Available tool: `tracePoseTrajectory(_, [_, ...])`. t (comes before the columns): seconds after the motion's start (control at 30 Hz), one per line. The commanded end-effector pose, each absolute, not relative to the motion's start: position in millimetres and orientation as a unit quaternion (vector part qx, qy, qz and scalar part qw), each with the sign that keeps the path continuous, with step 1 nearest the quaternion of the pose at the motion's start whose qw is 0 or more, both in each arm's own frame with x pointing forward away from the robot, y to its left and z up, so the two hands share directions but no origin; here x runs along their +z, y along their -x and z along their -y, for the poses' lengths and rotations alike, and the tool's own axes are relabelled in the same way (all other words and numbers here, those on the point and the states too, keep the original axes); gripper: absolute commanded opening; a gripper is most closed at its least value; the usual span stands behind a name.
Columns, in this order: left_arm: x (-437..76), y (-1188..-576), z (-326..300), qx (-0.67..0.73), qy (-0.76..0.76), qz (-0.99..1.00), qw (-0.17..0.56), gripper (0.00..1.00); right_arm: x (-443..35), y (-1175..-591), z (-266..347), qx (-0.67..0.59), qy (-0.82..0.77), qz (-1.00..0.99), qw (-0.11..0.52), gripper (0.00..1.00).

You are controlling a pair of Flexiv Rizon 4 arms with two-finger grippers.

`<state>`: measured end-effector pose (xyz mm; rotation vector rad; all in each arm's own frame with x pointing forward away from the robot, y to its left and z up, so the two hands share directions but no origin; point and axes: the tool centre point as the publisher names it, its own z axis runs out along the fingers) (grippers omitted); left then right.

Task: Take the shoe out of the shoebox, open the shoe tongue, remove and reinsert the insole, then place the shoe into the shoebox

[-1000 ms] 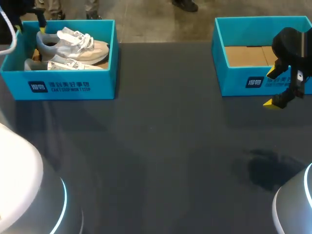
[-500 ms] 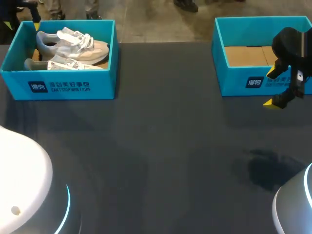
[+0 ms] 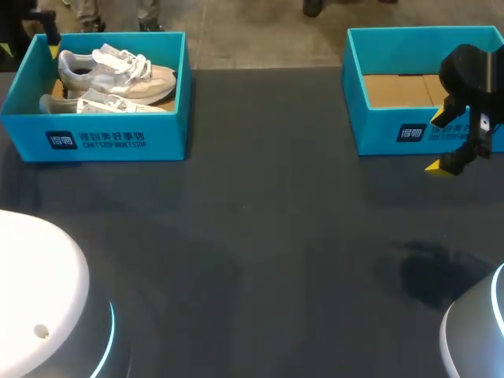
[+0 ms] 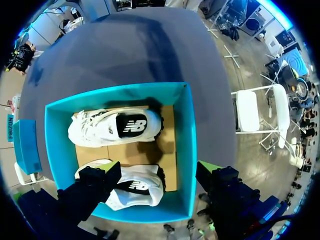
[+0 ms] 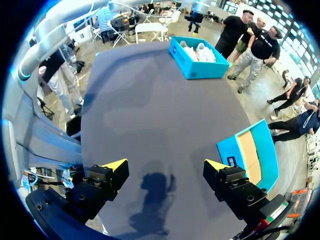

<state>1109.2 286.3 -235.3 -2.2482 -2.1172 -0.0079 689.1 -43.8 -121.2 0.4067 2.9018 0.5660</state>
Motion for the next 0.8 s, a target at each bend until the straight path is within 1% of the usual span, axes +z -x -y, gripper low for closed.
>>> tracePoseTrajectory(0.03, [-235,-1103,-286,-0.025,0.728,0.685,0.005,1.0,-121,-692,43,0.187,-0.136,-0.97,0.076,1.0])
tracePoseTrajectory(0.23, [-236,-1096,-288,-0.02,0.728,0.685,-0.001,1.0,-121,-692,43,0.187,-0.136,-0.97,0.076,1.0])
tracePoseTrajectory(0.8, [-262,-1054,-280,0.003,0.759,0.65,0.025,1.0,-121,-692,43,0.187,-0.136,-0.97,0.076,1.0])
